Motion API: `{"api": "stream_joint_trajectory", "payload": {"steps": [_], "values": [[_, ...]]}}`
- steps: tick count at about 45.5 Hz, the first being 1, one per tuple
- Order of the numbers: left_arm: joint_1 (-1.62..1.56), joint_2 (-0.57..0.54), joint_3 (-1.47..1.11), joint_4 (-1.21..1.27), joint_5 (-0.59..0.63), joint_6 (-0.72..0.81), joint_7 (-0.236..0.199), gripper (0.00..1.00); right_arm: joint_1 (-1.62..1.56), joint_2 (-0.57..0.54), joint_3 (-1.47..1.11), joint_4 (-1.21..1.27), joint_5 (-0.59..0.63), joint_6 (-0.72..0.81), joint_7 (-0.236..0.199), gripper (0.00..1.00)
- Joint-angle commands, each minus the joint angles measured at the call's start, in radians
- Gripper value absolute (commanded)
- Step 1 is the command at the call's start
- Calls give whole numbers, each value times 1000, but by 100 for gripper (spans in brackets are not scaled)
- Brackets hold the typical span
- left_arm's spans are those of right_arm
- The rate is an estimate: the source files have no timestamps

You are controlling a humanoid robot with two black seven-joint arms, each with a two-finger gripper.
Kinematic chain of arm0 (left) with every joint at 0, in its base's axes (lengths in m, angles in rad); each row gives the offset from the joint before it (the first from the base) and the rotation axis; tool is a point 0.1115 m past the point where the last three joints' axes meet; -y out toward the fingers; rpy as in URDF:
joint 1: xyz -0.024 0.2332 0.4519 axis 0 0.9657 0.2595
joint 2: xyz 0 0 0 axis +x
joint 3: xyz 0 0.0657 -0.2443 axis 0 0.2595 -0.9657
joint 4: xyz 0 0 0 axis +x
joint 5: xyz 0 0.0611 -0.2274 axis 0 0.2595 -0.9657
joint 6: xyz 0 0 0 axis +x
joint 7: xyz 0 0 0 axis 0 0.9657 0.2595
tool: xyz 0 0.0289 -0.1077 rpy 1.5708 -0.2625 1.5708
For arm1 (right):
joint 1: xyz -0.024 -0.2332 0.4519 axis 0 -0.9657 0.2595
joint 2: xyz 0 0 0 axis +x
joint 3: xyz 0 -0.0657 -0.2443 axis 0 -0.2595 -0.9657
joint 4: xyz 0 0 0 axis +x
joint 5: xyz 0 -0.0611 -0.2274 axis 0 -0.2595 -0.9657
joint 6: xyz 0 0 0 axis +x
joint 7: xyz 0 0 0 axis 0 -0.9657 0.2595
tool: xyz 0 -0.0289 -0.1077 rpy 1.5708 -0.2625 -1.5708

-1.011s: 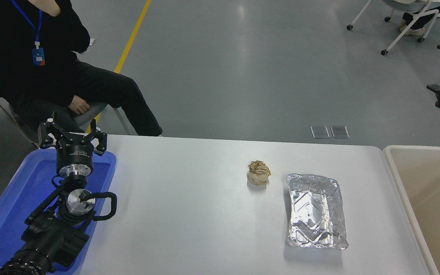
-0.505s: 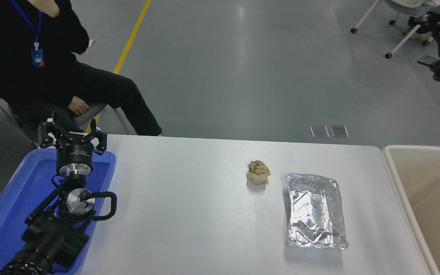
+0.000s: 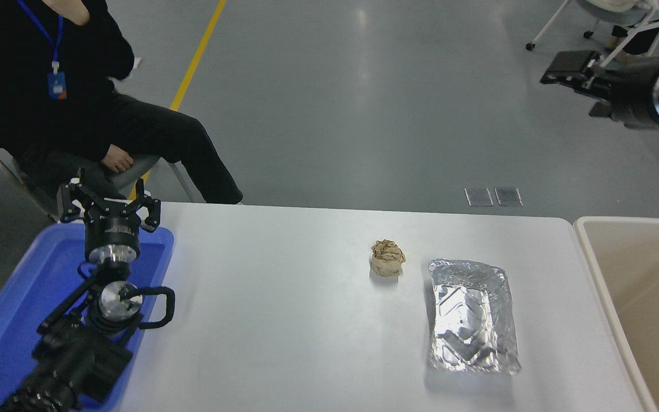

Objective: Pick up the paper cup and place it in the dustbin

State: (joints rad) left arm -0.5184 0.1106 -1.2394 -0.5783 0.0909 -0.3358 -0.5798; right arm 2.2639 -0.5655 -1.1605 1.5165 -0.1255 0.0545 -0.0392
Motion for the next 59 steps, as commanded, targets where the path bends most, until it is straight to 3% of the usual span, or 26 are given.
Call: {"api": "stream_joint_trajectory", "payload": {"steps": [1,12,35,59], "values": [[0,0,0,0,1,0,0,99,89,162,-74,90,-37,109,-1,100],[0,1,0,0,0,0,0,99,71,242,-68,181,-36,186,-1,100],[0,0,0,0,0,0,0,99,94,246,33,229,13,539,-2,100],[0,0,0,0,0,0,0,99,63,240,-114,202,3,510,-14,100]]}}
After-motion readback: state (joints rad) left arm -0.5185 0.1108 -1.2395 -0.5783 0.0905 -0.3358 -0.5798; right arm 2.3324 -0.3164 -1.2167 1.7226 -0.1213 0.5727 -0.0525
